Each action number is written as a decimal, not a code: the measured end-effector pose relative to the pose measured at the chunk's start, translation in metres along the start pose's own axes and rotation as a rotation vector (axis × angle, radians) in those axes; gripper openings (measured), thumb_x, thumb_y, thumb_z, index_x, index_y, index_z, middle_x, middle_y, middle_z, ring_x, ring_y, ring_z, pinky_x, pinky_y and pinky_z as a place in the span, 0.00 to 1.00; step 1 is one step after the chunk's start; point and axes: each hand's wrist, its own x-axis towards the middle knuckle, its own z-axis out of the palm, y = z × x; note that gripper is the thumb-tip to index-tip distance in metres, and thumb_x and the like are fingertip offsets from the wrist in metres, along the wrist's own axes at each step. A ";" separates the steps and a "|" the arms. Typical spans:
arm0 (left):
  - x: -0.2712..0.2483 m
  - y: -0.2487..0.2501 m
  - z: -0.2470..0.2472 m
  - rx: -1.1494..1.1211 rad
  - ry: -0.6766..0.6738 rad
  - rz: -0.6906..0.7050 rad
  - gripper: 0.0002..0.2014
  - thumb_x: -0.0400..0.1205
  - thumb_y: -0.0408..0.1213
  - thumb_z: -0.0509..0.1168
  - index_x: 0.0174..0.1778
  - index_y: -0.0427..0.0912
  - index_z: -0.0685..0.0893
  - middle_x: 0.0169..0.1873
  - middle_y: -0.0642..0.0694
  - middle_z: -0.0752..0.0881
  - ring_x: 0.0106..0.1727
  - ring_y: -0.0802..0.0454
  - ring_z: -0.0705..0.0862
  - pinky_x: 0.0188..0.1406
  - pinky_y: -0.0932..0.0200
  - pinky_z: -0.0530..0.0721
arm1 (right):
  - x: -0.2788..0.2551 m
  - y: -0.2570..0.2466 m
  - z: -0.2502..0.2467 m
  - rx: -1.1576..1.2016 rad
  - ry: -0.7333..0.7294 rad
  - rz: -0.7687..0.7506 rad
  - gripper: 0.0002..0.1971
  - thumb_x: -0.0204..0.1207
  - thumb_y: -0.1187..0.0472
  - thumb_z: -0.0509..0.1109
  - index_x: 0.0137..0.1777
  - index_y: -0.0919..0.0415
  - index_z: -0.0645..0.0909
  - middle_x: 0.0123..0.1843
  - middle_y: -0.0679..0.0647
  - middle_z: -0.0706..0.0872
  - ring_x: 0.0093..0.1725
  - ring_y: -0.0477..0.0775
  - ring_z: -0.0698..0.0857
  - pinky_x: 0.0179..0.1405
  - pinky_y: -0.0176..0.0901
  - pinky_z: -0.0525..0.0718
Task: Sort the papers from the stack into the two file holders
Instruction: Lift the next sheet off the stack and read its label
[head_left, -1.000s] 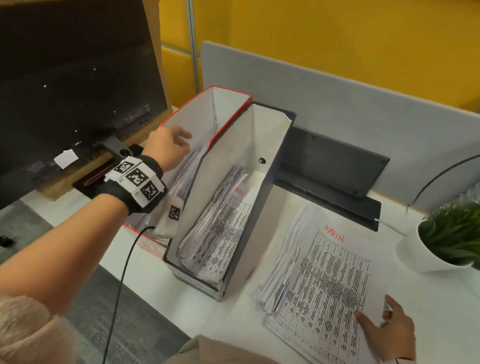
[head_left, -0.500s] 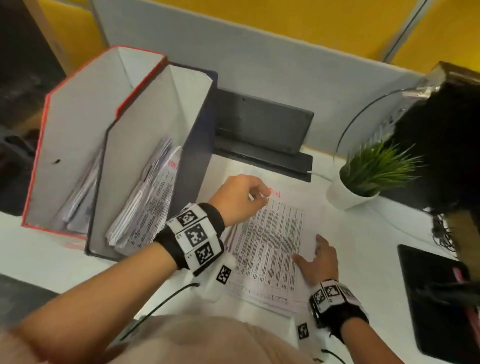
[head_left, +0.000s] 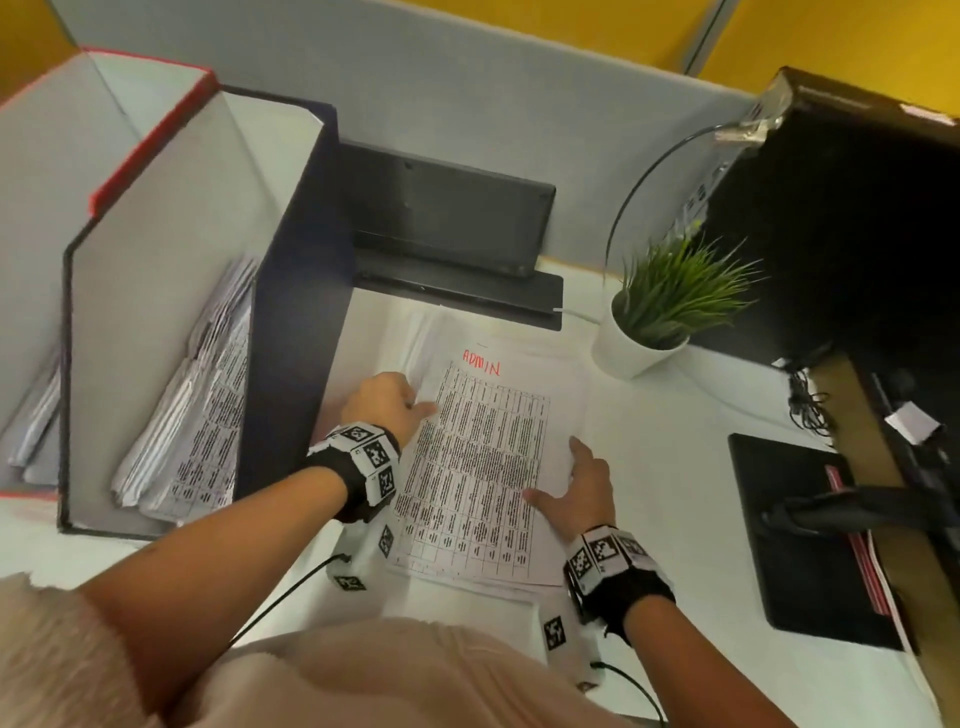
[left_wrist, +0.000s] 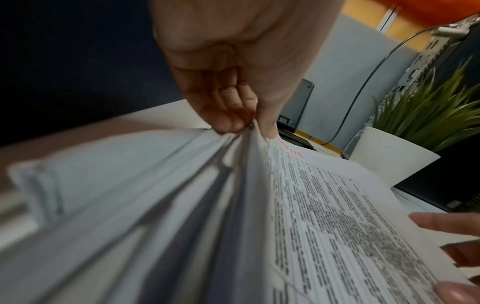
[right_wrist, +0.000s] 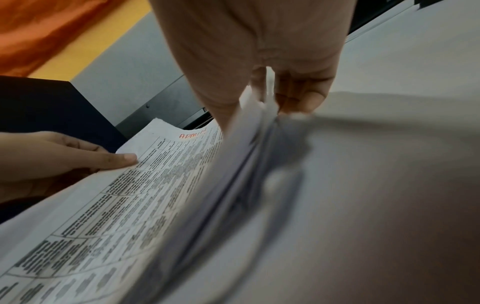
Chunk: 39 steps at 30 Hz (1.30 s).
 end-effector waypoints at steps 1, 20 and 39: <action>0.000 0.001 0.001 -0.049 0.003 0.002 0.14 0.75 0.47 0.71 0.31 0.44 0.75 0.30 0.49 0.79 0.32 0.49 0.80 0.31 0.58 0.78 | 0.000 -0.001 -0.001 -0.009 -0.004 0.007 0.51 0.63 0.53 0.82 0.81 0.56 0.55 0.73 0.60 0.67 0.72 0.59 0.69 0.75 0.53 0.69; -0.018 -0.009 -0.003 -0.691 0.027 0.099 0.12 0.78 0.19 0.61 0.34 0.39 0.78 0.44 0.42 0.86 0.47 0.48 0.84 0.45 0.65 0.84 | 0.013 -0.026 -0.031 0.439 -0.092 0.108 0.58 0.59 0.63 0.84 0.79 0.45 0.46 0.58 0.57 0.74 0.57 0.56 0.79 0.57 0.49 0.81; 0.017 0.014 -0.006 -0.105 -0.091 -0.112 0.13 0.68 0.45 0.78 0.33 0.40 0.85 0.32 0.48 0.85 0.33 0.52 0.82 0.30 0.62 0.78 | 0.001 -0.007 -0.017 0.606 0.160 0.048 0.13 0.66 0.81 0.71 0.30 0.64 0.77 0.37 0.57 0.82 0.36 0.51 0.79 0.34 0.27 0.79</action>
